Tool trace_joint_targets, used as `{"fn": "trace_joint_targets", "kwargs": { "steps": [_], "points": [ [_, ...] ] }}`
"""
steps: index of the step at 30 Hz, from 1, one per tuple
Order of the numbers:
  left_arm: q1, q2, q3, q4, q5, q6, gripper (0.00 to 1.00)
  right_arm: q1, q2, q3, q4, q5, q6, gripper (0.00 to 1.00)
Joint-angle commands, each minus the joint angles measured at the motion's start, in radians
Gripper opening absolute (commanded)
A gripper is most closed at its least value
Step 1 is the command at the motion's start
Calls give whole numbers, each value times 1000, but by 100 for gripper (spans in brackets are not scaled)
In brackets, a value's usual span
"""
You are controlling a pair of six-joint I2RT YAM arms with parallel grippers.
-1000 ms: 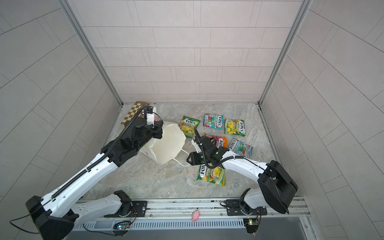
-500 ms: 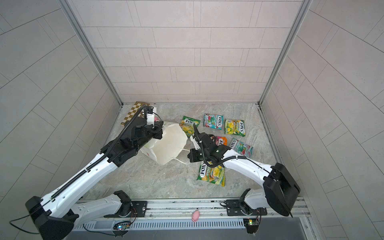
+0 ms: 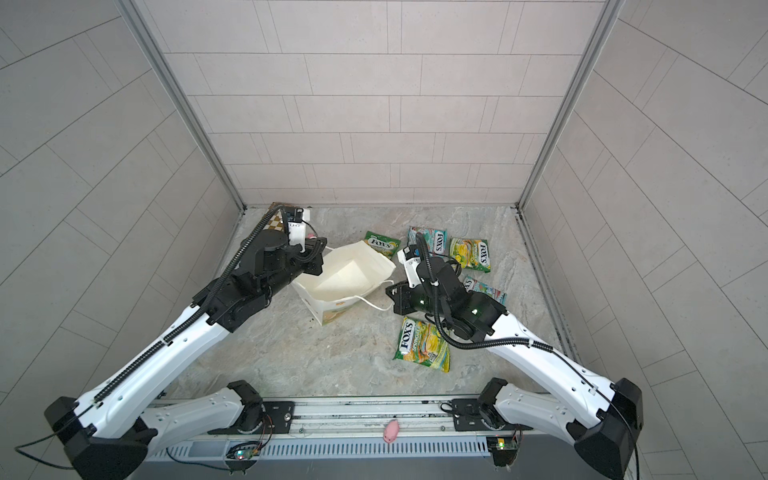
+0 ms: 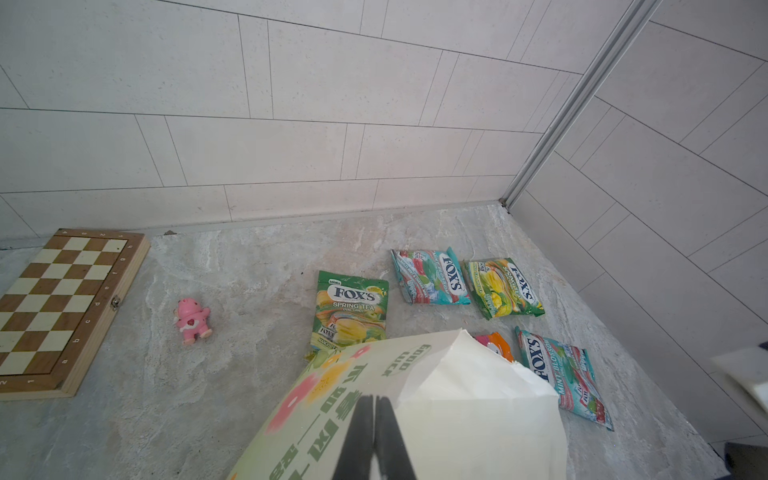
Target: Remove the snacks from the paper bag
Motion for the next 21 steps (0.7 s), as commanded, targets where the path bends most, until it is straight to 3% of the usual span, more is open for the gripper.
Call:
{"fn": "trace_joint_targets", "kwargs": {
  "steps": [1, 12, 17, 21],
  "points": [
    [9, 9, 39, -36, 25, -13, 0, 7, -9, 41, -40, 44, -21, 0],
    [18, 27, 45, -51, 26, -22, 1, 6, 46, 115, -53, 87, -43, 1],
    [25, 27, 44, -54, 13, -25, 6, 7, 89, 154, -54, 89, -53, 30],
    [33, 24, 43, -54, 5, -25, 23, 6, 129, 203, -61, 90, -71, 41]
  ]
}}
